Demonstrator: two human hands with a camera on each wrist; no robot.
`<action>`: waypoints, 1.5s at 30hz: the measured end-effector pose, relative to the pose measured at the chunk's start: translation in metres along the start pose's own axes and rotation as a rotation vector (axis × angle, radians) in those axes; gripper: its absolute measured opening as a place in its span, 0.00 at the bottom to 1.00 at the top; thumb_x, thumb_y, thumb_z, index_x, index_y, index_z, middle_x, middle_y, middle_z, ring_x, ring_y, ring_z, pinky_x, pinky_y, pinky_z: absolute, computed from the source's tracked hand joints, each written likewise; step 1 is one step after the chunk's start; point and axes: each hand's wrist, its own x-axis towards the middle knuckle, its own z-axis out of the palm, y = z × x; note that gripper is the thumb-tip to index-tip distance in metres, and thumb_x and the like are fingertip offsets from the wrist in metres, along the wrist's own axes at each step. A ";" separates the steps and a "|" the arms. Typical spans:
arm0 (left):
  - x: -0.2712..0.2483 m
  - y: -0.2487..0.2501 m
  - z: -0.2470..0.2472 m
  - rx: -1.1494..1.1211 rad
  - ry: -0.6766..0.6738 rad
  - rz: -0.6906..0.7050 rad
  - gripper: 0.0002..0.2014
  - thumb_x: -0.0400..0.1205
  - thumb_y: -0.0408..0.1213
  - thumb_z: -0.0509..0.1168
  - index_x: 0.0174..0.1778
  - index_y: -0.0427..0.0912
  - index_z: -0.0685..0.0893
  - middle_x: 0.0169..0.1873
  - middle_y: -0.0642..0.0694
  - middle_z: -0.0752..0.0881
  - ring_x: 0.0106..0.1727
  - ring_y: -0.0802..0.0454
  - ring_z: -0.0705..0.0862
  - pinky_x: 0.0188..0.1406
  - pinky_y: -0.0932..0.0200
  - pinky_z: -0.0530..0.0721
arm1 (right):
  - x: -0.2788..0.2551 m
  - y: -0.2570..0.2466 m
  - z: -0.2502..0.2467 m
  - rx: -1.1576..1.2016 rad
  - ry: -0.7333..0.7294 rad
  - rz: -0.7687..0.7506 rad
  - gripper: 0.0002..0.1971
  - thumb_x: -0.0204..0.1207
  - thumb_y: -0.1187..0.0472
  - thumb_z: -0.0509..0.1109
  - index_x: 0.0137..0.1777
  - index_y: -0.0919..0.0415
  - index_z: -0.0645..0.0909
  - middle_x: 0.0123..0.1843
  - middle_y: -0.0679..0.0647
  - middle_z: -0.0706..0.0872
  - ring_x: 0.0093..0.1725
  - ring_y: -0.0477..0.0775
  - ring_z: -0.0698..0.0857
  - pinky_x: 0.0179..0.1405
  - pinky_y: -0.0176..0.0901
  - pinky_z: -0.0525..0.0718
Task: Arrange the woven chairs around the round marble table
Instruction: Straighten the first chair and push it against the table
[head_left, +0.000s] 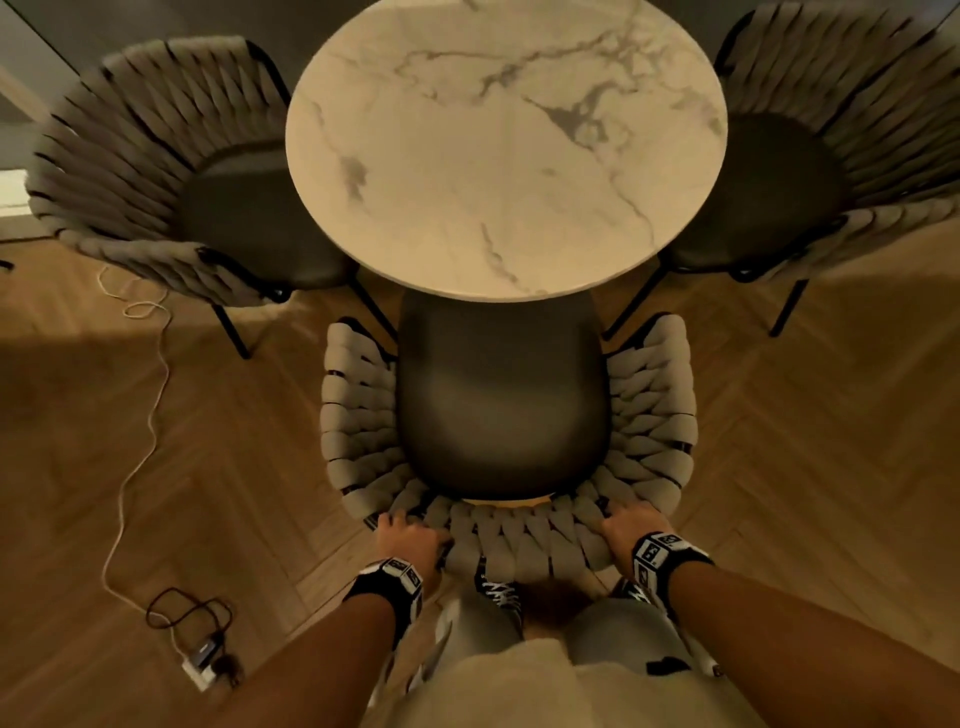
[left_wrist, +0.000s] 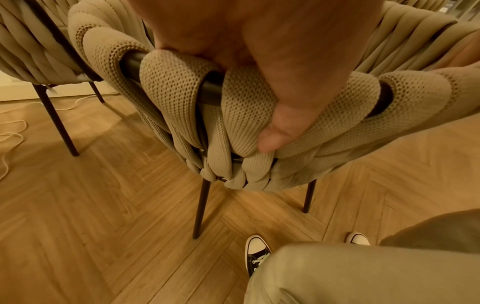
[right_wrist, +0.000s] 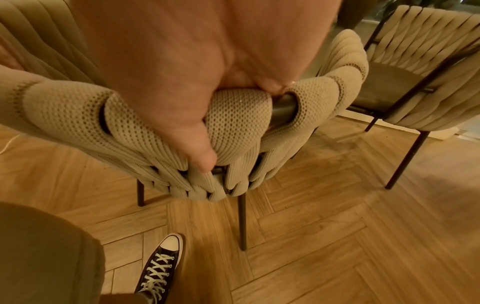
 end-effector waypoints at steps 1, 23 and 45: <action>-0.002 0.001 0.003 0.000 -0.002 0.004 0.23 0.80 0.50 0.62 0.73 0.68 0.75 0.74 0.48 0.81 0.77 0.34 0.69 0.74 0.35 0.63 | -0.001 -0.001 0.004 -0.002 0.001 0.002 0.18 0.75 0.53 0.69 0.65 0.51 0.83 0.64 0.60 0.84 0.64 0.66 0.81 0.66 0.59 0.80; -0.029 0.004 0.029 -0.025 0.005 0.043 0.23 0.77 0.51 0.64 0.70 0.66 0.77 0.66 0.49 0.85 0.70 0.35 0.74 0.71 0.36 0.67 | -0.023 -0.023 0.035 0.068 -0.016 0.023 0.29 0.70 0.43 0.75 0.71 0.48 0.79 0.69 0.60 0.79 0.68 0.65 0.78 0.70 0.59 0.77; -0.029 -0.005 -0.009 -0.191 -0.192 0.082 0.21 0.72 0.53 0.75 0.59 0.49 0.89 0.50 0.46 0.90 0.51 0.44 0.88 0.49 0.52 0.84 | -0.024 -0.019 -0.025 0.265 -0.226 0.029 0.18 0.77 0.55 0.72 0.66 0.55 0.81 0.66 0.59 0.84 0.64 0.65 0.84 0.65 0.54 0.82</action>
